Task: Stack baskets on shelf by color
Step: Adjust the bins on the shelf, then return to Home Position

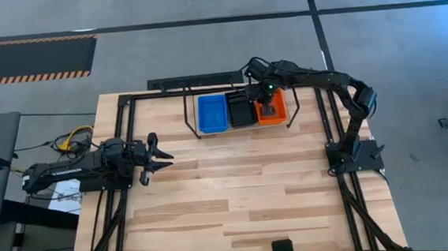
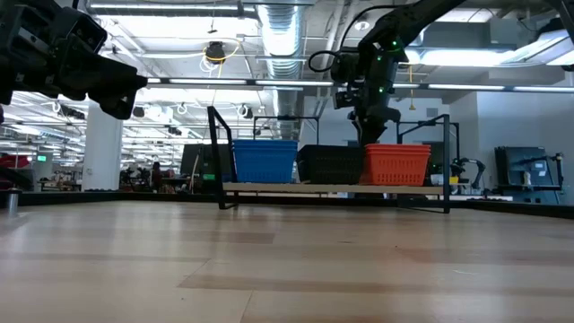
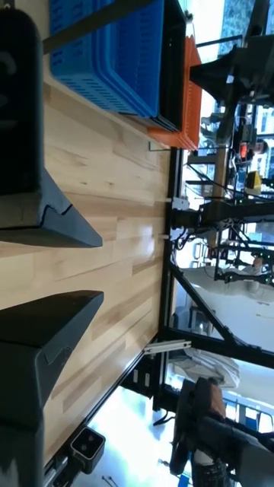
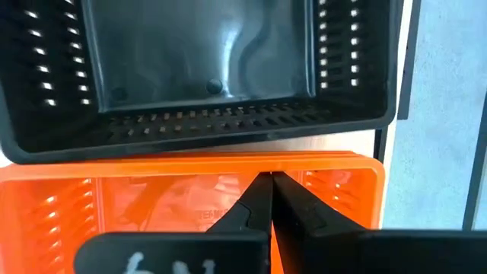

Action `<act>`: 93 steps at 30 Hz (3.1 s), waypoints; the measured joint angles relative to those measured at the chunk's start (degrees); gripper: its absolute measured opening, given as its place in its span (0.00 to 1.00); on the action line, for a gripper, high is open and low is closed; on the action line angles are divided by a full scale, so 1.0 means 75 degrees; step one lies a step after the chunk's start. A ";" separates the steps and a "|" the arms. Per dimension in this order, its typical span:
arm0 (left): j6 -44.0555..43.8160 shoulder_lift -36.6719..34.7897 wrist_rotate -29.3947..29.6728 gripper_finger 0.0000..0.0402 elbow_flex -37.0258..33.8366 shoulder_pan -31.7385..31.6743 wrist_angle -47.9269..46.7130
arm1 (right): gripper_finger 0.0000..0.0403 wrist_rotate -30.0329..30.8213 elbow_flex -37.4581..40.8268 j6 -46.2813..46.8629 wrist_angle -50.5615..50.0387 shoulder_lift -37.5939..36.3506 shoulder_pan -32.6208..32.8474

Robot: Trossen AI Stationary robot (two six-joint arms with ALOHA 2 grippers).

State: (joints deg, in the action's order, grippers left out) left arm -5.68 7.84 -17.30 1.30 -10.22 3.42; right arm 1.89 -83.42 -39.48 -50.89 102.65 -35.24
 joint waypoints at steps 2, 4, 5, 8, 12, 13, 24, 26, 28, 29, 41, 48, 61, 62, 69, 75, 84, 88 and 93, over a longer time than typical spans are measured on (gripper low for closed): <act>-0.0002 0.0000 0.0000 0.22 0.0000 0.0000 0.0000 | 0.07 0.0000 0.0000 0.0003 0.0000 0.0000 0.0053; 0.0001 0.0002 0.0000 0.22 0.0000 0.0000 0.0000 | 0.07 -0.0007 0.0000 0.0000 0.0002 0.0000 0.0126; 0.0006 0.0000 0.0000 0.22 0.0000 0.0000 0.0000 | 0.07 -0.0031 0.0000 0.0000 0.0004 0.0000 0.0162; 0.0010 0.0000 0.0000 0.22 0.0000 0.0000 0.0000 | 0.07 -0.0042 0.0000 0.0002 0.0006 0.0003 0.0266; 0.0001 0.0000 0.0000 0.22 0.0000 0.0000 0.0000 | 0.07 0.0007 -0.0013 0.0090 -0.0058 -0.0019 0.0290; 0.0001 0.0000 0.0000 0.22 0.0000 0.0003 0.0000 | 0.07 0.0031 -0.0058 0.0153 -0.0159 -0.0047 0.0266; 0.0003 0.0002 -0.0012 0.22 0.0000 0.0000 -0.0003 | 0.07 0.0111 -0.0904 0.0923 -0.1453 -0.0140 0.0427; 0.0008 0.0002 -0.0012 0.22 0.0000 0.0000 -0.0003 | 0.07 0.0016 -0.0978 0.1087 -0.1710 -0.0140 0.0639; 0.0007 0.0001 -0.0015 0.22 0.0000 0.0000 -0.0006 | 0.07 -0.0081 -0.1018 0.1291 -0.2038 -0.0140 0.0933; 0.0007 0.0001 -0.0015 0.22 0.0000 0.0003 -0.0006 | 0.07 -0.0099 -0.1035 0.1434 -0.2170 -0.0155 0.1108; -0.0002 0.0001 -0.0032 0.22 0.0000 0.0001 -0.0007 | 0.07 -0.0299 -0.0579 0.2613 -0.2421 -0.0816 0.3104; 0.0007 0.0002 -0.0034 0.22 0.0000 0.0000 -0.0012 | 0.07 -0.0528 0.2042 0.3003 -0.0109 -0.1896 0.3031; 0.0033 0.0001 -0.0026 0.22 0.0000 0.0002 -0.0012 | 0.07 -0.0464 0.3054 0.2407 0.0401 -0.2597 0.1891; 0.0033 0.0000 -0.0026 0.22 0.0000 0.0000 -0.0012 | 0.07 -0.0476 0.3054 0.2399 0.0431 -0.2521 0.1884; 0.0027 0.0000 -0.0012 0.22 0.0000 0.0001 -0.0015 | 0.07 -0.0528 0.3055 0.1810 0.0626 -0.2010 0.1838; -0.0020 0.0000 -0.0009 0.22 0.0000 0.0000 -0.0016 | 0.07 -0.0532 0.3057 0.1593 0.0844 -0.2119 0.1477; -0.0123 0.0003 -0.0014 0.22 0.0000 0.0002 -0.0067 | 0.07 -0.1160 0.3045 0.1906 0.0941 -0.2550 0.1185; -0.0142 0.0003 -0.0110 0.22 0.0000 0.0000 -0.0067 | 0.07 -0.1872 0.3048 0.2491 0.1058 -0.3027 0.1519; -0.0139 0.0000 -0.0411 0.22 0.0000 0.0001 -0.0026 | 0.07 -0.2215 0.3048 0.3023 0.1766 -0.4180 0.2236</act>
State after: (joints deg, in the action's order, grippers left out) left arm -6.72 7.84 -20.38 1.30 -10.21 3.22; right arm -14.72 -60.55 -16.82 -37.65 71.30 -18.48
